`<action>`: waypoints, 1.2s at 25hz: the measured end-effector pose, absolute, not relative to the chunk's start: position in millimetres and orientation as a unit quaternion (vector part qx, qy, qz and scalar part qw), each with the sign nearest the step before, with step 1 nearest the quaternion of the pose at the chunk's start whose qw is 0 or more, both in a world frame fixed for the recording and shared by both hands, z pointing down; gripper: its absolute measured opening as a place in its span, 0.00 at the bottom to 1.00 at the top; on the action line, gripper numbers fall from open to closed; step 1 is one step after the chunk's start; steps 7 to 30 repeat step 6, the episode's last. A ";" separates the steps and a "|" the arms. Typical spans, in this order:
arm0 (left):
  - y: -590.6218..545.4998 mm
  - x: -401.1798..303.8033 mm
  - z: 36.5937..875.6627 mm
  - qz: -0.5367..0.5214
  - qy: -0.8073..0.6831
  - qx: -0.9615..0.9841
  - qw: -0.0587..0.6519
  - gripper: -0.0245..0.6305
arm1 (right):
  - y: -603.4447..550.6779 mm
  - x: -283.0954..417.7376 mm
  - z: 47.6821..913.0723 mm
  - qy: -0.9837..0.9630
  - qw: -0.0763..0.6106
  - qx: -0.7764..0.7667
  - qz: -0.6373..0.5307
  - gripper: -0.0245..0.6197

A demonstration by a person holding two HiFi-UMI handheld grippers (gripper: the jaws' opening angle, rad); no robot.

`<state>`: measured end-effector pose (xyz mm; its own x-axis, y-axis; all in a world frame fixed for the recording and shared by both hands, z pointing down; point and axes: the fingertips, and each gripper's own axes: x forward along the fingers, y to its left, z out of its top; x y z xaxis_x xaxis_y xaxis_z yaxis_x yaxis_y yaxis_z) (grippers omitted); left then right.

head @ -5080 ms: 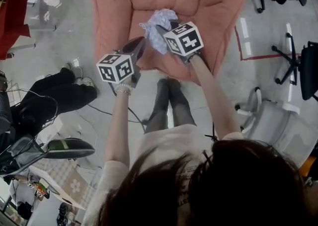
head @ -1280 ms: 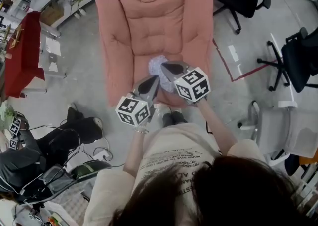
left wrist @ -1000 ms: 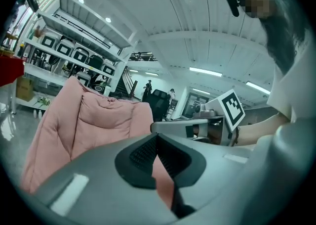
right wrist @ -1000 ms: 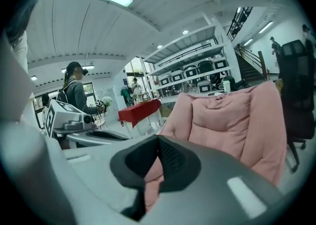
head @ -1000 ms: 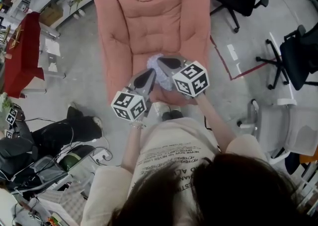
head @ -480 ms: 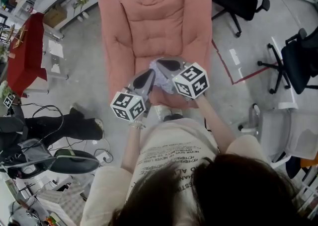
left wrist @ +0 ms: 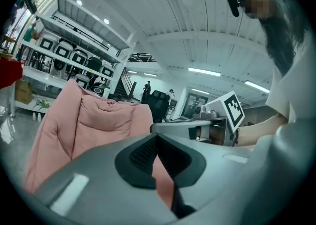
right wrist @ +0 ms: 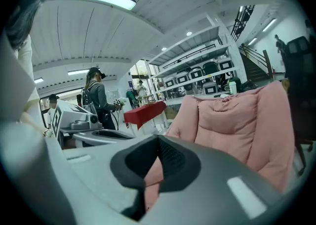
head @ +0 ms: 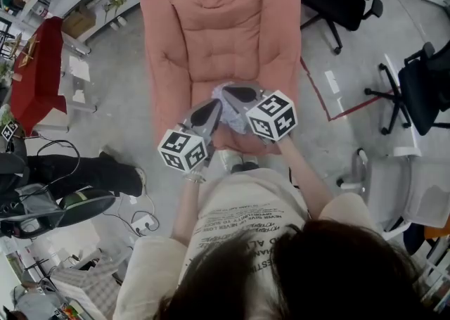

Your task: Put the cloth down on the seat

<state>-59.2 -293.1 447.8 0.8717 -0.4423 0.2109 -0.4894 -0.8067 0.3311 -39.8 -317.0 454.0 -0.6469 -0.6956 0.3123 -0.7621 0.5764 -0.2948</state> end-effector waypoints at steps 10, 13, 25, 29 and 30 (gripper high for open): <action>-283.5 -60.2 452.6 0.064 -0.244 0.947 0.197 0.02 | -308.2 -39.3 458.5 -0.883 0.079 0.411 0.211 0.04; -283.5 -60.2 452.6 0.064 -0.244 0.947 0.197 0.02 | -308.2 -39.3 458.5 -0.883 0.079 0.411 0.211 0.04; -283.5 -60.2 452.6 0.064 -0.244 0.947 0.197 0.02 | -308.2 -39.3 458.5 -0.883 0.079 0.411 0.211 0.04; -283.5 -60.2 452.6 0.064 -0.244 0.947 0.197 0.02 | -308.2 -39.3 458.5 -0.883 0.079 0.411 0.211 0.04; -283.5 -60.2 452.6 0.064 -0.244 0.947 0.197 0.02 | -308.2 -39.3 458.5 -0.883 0.079 0.411 0.211 0.04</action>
